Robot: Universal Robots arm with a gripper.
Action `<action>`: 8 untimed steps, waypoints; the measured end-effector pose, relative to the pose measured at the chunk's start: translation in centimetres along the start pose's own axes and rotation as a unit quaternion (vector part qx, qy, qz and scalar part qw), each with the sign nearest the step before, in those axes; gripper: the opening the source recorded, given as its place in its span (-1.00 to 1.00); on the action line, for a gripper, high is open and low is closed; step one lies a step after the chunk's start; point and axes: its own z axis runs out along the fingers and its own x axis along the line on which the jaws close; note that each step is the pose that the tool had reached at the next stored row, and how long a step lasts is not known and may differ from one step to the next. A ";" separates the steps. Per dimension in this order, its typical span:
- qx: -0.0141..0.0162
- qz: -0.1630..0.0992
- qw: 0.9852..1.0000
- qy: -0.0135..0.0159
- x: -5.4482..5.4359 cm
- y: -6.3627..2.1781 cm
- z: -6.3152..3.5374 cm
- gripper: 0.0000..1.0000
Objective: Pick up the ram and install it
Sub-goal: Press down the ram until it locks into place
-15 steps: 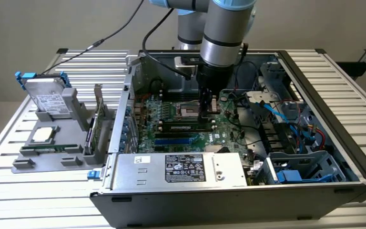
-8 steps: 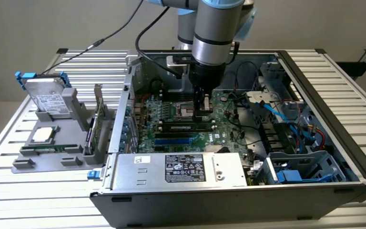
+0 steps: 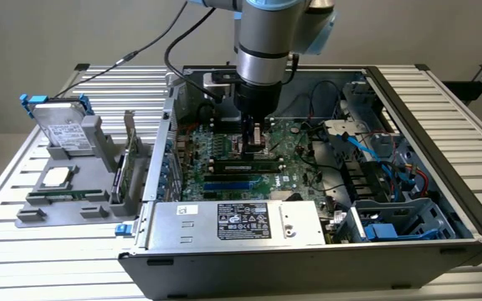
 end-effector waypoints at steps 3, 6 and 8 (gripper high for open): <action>0.000 0.000 1.000 0.000 -0.1 0.99 0.08 -0.80; 0.000 0.000 1.000 0.000 -0.1 1.22 0.09 -0.80; 0.000 0.000 1.000 0.000 -0.1 1.21 0.16 -0.80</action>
